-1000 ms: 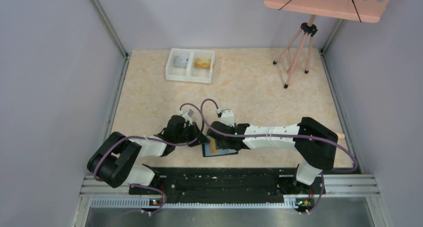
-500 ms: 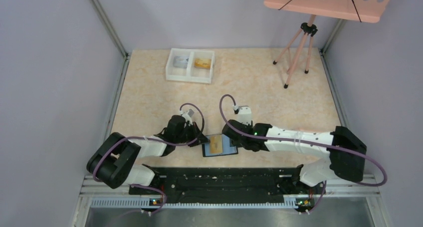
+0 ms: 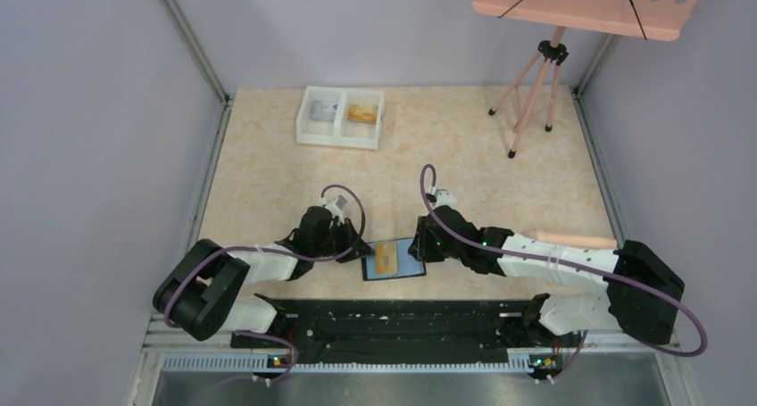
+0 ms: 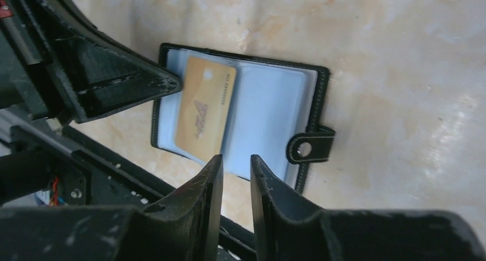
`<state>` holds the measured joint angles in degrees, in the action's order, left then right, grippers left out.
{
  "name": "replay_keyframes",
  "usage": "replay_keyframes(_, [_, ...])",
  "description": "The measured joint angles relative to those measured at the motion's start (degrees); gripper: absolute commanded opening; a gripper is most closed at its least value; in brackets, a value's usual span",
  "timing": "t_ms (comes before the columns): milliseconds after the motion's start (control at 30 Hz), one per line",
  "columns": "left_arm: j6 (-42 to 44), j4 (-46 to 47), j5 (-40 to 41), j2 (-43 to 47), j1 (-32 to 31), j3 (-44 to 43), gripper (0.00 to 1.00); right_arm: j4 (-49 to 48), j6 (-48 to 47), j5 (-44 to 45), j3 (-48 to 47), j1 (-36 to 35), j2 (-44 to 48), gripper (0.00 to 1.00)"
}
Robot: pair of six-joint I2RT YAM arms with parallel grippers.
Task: Take the credit cards out of the card holder
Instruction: Remove the credit card from the card holder.
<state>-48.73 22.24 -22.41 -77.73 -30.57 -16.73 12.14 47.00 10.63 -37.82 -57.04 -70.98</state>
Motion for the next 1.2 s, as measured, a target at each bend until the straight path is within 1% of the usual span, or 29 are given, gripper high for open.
replay_keyframes(67, [0.0, -0.2, 0.3, 0.2, -0.1, 0.0, 0.06, -3.4, 0.0, -2.8, 1.2, 0.6, -0.4, 0.19])
replay_keyframes(267, [0.0, -0.9, 0.9, 0.7, -0.3, 0.0, 0.07, -18.7, 1.4, -14.7, 8.2, 5.0, -2.0, 0.19])
replay_keyframes(467, [0.0, -1.2, 1.0, 0.8, -0.3, -0.1, 0.07, -26.4, 2.7, -20.9, 11.2, 6.9, -6.4, 0.19])
replay_keyframes(667, [0.1, -1.7, 1.0, 0.8, -0.3, -0.3, 0.07, -33.4, 4.2, -24.3, 11.7, 7.1, -11.1, 0.21])
replay_keyframes(800, [0.2, -1.8, 1.0, 0.8, -0.3, -0.4, 0.07, -36.9, 4.8, -25.2, 12.3, 7.3, -13.7, 0.24])
replay_keyframes(1200, [0.5, -2.1, 1.3, 1.1, -0.5, -0.4, 0.07, -39.5, 6.1, -25.6, 12.3, 7.3, -16.8, 0.24])
